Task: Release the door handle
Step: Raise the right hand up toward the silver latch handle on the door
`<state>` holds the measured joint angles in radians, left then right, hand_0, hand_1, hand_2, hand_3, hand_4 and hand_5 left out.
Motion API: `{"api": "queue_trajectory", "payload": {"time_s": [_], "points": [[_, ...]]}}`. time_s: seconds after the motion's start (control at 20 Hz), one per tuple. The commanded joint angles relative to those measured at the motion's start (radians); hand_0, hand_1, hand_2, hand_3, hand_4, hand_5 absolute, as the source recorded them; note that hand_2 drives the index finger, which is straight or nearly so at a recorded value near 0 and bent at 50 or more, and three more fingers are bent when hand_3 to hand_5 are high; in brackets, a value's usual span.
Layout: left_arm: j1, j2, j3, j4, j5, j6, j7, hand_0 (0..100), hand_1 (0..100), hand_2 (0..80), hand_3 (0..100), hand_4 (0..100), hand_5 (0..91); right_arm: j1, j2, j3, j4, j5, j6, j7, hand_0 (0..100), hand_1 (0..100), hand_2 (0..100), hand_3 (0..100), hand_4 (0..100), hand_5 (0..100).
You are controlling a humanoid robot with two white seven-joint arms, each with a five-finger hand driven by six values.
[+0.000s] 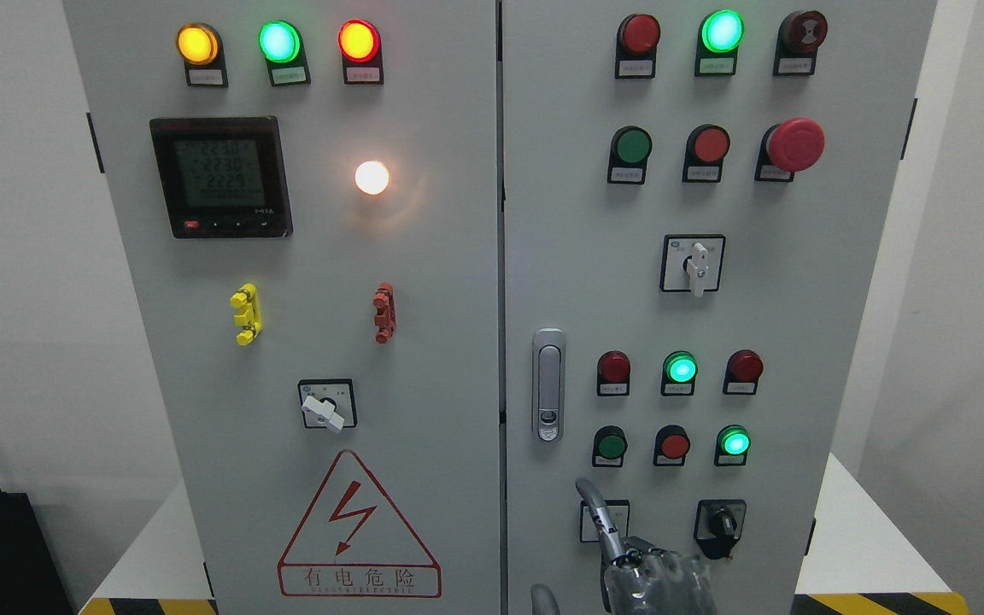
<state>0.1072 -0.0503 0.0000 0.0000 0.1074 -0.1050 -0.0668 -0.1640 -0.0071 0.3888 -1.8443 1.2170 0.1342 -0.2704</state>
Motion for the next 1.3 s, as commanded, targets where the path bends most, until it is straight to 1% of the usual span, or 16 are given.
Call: {"api": "queue_trajectory", "payload": {"time_s": [0.0,0.1,0.25,0.3,0.4,0.65,0.75,0.85,1.25], "points": [[0.0,0.0,-0.014,0.02,0.0,-0.001,-0.001,12,39,0.0,0,0,0.0,-0.075,-0.005,0.022,0.056,0.035,0.027,0.051,36,37,0,100,95,100],[0.0,0.0,-0.014,0.02,0.0,-0.001,-0.001,12,39,0.0,0,0,0.0,-0.086,-0.005,0.022,0.057,0.035,0.039,0.059,36,37,0,100,95,100],[0.0,0.0,-0.014,0.02,0.0,-0.001,-0.001,12,39,0.0,0,0,0.0,-0.095,-0.005,0.022,0.06,0.035,0.05,0.094,36,37,0,100,95,100],[0.0,0.0,-0.014,0.02,0.0,-0.001,-0.001,12,39,0.0,0,0,0.0,-0.103,-0.005,0.022,0.066,0.035,0.064,0.099,36,37,0,100,95,100],[0.0,0.0,-0.014,0.02,0.0,-0.001,-0.001,12,39,0.0,0,0,0.0,-0.114,-0.005,0.022,0.073,0.035,0.077,0.102,36,37,0,100,95,100],[0.0,0.0,-0.014,0.02,0.0,-0.001,-0.001,12,39,0.0,0,0,0.0,-0.134,-0.005,0.016,0.085,0.035,0.081,0.109,36,37,0,100,95,100],[0.0,0.001,-0.014,0.02,0.0,-0.001,-0.001,12,39,0.0,0,0,0.0,-0.135,-0.005,0.016,0.085,0.035,0.081,0.123,37,37,0,100,95,100],[0.0,0.0,-0.014,0.02,0.0,-0.001,-0.001,12,39,0.0,0,0,0.0,-0.146,-0.005,0.019,0.089,0.035,0.074,0.128,37,37,0,100,95,100],[0.0,0.0,-0.014,0.02,0.0,-0.001,-0.001,12,39,0.0,0,0,0.0,-0.17,-0.005,0.021,0.129,0.044,0.073,0.128,38,37,0,100,95,100]]}}
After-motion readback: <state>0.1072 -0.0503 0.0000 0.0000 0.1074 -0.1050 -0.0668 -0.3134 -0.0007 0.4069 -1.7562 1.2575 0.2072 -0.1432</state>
